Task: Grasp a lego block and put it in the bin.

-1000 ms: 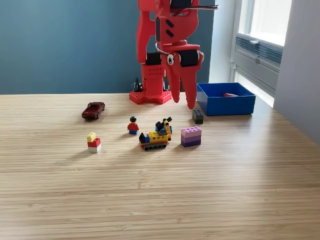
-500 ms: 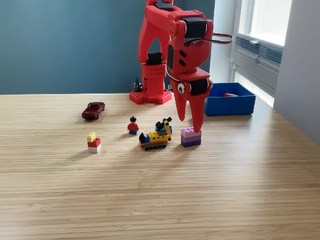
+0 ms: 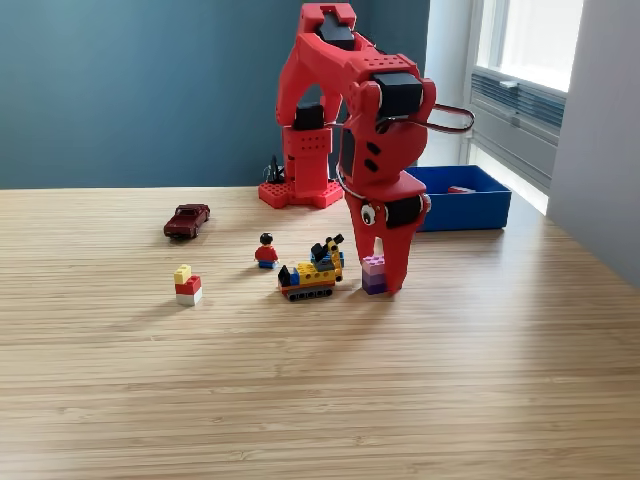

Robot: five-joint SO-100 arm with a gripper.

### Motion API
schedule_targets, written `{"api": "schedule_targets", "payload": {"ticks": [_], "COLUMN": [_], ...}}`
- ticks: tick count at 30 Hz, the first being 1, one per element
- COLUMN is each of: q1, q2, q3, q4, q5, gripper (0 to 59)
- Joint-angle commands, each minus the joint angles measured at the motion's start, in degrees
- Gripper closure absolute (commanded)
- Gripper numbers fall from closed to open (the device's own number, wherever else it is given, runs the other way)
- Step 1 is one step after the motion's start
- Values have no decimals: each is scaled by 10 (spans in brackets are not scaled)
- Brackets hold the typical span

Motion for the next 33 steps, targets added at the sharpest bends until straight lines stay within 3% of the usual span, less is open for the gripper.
{"api": "schedule_targets", "payload": {"ticks": [1,3,12,14,33], "q1": [2,0,-22,-21,-142], "q2": [-18,-22,-18,-3,384], "q3": [-46,-45,33,4,164], "q4": [-6,-5,-1,36,41], "q5": [23,33,65,77,83], "gripper": [532,585,586,586,586]}}
